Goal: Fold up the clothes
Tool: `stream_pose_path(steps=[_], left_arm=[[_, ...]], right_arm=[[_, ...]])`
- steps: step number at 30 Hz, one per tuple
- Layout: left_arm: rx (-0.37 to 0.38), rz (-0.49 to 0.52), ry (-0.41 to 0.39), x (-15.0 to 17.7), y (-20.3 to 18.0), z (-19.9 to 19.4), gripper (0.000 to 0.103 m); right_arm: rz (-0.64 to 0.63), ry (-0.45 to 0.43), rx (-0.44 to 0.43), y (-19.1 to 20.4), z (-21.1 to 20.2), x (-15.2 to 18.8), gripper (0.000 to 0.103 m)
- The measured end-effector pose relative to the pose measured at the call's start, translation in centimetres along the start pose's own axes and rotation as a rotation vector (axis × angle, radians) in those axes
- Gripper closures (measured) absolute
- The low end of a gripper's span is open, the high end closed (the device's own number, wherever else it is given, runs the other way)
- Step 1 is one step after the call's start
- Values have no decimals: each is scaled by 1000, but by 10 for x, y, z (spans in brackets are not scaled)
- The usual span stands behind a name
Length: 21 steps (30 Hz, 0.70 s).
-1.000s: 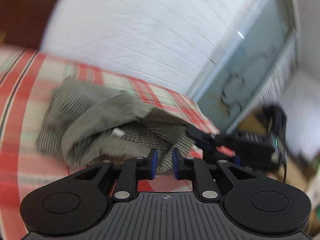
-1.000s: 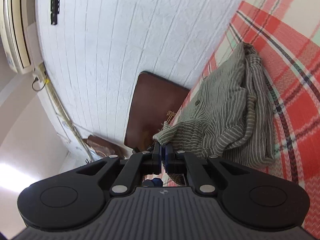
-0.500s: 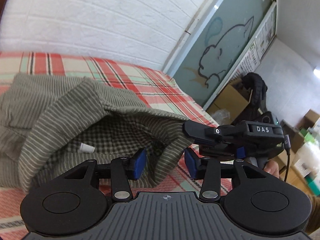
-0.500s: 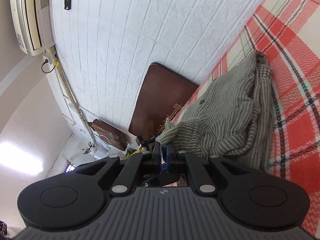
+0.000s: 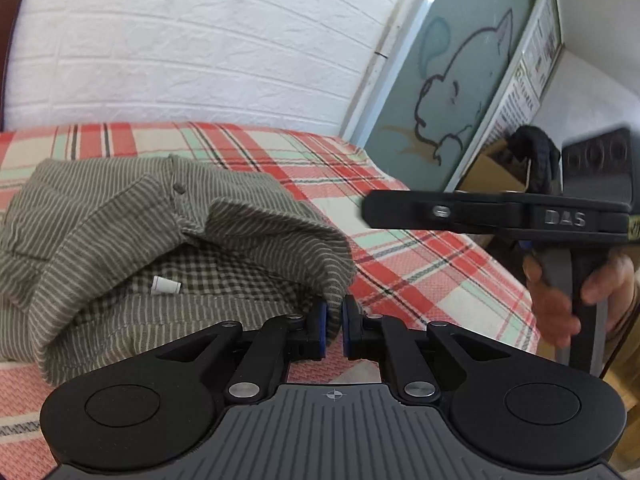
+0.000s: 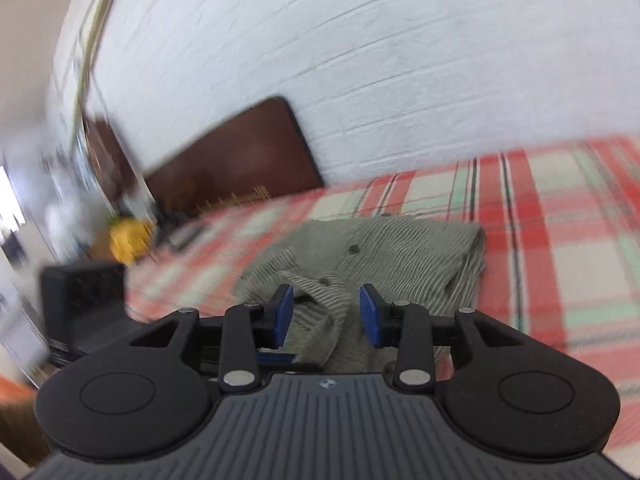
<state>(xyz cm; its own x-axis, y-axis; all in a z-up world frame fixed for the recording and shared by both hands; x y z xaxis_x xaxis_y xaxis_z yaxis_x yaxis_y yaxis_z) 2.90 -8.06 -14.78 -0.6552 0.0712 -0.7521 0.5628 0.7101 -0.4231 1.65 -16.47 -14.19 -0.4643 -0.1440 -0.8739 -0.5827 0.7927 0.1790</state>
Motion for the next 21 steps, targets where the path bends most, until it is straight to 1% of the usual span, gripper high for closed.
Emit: stream_pose_path(steps=[2, 3, 4, 5, 6, 7, 8, 9, 10, 11, 13, 15, 16, 18, 19, 20, 21], left_arm=[[-12, 21, -6, 0, -4, -2, 96], [-19, 30, -7, 0, -6, -3, 96], [-26, 37, -7, 1, -7, -4, 94], [-30, 44, -7, 1, -8, -5, 91], [-34, 52, -6, 2, -9, -5, 91], [-38, 60, -6, 3, -10, -5, 88], [-41, 69, -5, 4, -12, -5, 85], [-46, 78, -3, 5, -13, -5, 85], [-52, 85, 0, 7, -13, -4, 85], [-58, 90, 4, 10, -12, -3, 82], [-65, 90, 11, 14, -8, -1, 82], [-54, 48, 14, 15, -2, 0, 82], [-38, 21, 10, 14, 0, -3, 75], [-6, -26, -3, 11, 4, -9, 74], [7, -37, -16, 8, 4, -14, 74], [19, -50, -29, 6, 4, -20, 70], [31, -69, -41, 3, 6, -25, 67]], right_arm=[[-151, 60, 22, 13, 13, -3, 60], [-204, 88, 14, 19, 19, -3, 60], [-241, 114, -3, 25, 24, -2, 60], [-274, 140, -19, 30, 28, -1, 59], [-315, 159, -17, 34, 32, 1, 59], [-347, 174, -6, 36, 36, 1, 59], [-373, 189, 5, 37, 39, 1, 62], [-399, 205, 15, 38, 42, 2, 83], [-363, 210, 6, 35, 43, 0, 94], [-291, 210, -14, 30, 43, -2, 97], [-146, 208, -54, 18, 44, -7, 98], [104, 192, -154, 2, 43, -7, 98], [242, 182, -211, -7, 42, -7, 98], [502, 153, -309, -27, 42, -2, 98], [611, 137, -345, -37, 43, 2, 98], [708, 121, -374, -46, 43, 7, 98], [771, 109, -396, -52, 43, 12, 98]])
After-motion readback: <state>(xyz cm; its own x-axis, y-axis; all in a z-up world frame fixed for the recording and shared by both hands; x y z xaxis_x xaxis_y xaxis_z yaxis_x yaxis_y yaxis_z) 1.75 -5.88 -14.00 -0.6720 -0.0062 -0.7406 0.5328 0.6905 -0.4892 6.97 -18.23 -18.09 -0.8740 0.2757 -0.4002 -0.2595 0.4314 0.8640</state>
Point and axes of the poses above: each gripper's, at about its wrist camera, not at the fingertips, and z roughly the way its jaws point, y to its left, x to its underside, the point moved 9 cm from there along z, roughly the way its jaws point, and after that the axes turned 7 degrees about -z, right-handed, at the moved point
